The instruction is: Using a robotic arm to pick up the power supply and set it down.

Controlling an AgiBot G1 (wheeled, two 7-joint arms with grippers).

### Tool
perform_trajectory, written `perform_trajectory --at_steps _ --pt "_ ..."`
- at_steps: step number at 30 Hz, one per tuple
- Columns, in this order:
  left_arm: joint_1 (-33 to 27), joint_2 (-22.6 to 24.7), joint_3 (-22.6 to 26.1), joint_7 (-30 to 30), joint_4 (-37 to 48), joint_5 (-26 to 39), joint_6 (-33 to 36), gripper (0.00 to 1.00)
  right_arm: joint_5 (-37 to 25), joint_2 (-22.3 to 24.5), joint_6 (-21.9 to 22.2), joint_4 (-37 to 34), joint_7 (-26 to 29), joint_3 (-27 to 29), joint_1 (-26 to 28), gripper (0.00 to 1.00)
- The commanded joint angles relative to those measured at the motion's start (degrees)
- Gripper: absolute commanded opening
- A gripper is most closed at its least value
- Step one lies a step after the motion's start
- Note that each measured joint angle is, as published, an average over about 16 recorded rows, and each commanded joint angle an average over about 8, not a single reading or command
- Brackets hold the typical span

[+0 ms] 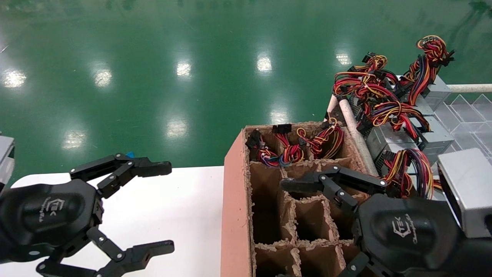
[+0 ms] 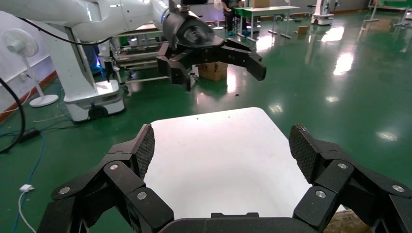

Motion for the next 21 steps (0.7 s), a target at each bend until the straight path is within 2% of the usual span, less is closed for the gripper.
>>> perform_trajectory --at_steps 1,21 --pt "0.0 0.0 0.0 0.0 0.0 0.0 0.0 1.00 -0.1 -0.1 0.2 -0.3 -0.2 0.1 0.2 1.00" --pt "0.0 0.0 0.0 0.0 0.0 0.0 0.0 1.00 -0.6 -0.3 0.7 -1.4 -0.9 0.3 0.7 1.00"
